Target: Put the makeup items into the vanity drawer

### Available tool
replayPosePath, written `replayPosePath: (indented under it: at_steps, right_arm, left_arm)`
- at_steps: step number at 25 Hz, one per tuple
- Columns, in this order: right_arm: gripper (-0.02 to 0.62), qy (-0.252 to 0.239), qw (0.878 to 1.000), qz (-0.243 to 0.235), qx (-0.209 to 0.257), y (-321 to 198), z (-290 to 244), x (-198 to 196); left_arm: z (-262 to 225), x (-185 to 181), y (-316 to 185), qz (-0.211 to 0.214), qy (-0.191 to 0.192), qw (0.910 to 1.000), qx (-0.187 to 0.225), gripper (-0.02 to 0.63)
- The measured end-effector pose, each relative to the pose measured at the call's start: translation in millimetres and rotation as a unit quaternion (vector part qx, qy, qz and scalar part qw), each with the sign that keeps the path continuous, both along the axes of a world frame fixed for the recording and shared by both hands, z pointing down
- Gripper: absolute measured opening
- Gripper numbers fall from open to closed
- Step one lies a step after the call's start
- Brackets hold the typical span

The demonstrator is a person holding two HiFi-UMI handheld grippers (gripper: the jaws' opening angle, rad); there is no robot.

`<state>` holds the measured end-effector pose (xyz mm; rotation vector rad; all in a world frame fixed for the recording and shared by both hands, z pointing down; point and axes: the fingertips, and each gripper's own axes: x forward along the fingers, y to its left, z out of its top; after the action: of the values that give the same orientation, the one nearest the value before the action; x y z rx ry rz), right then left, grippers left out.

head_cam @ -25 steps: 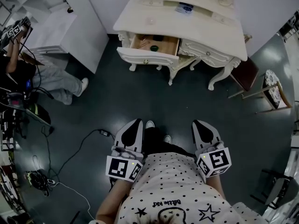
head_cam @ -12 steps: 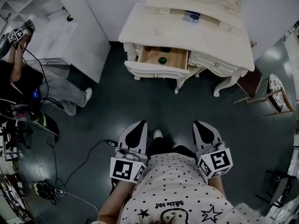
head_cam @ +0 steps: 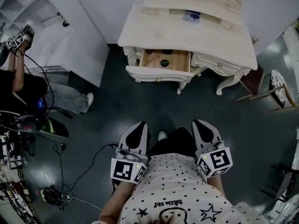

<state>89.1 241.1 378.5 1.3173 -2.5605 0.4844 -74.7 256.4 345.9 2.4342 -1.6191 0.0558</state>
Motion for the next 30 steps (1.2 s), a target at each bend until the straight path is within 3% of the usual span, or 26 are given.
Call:
replayPosePath:
  at_steps: [14, 22, 30]
  right_arm:
    - [0.009, -0.007, 1.000, -0.030, -0.007, -81, 5, -3]
    - [0.009, -0.009, 0.999, -0.040, -0.008, -156, -3, 20]
    - [0.009, -0.009, 0.998, -0.061, -0.009, -199, 3, 37]
  left_arm:
    - [9, -4, -65, -0.041, 0.001, 0.9991, -0.014, 0.006]
    - [-1, 10, -131, -0.069, 0.006, 0.9975, -0.009, 0.006]
    - [-3, 28, -173, -0.085, 0.003, 0.9964, 0.003, 0.006]
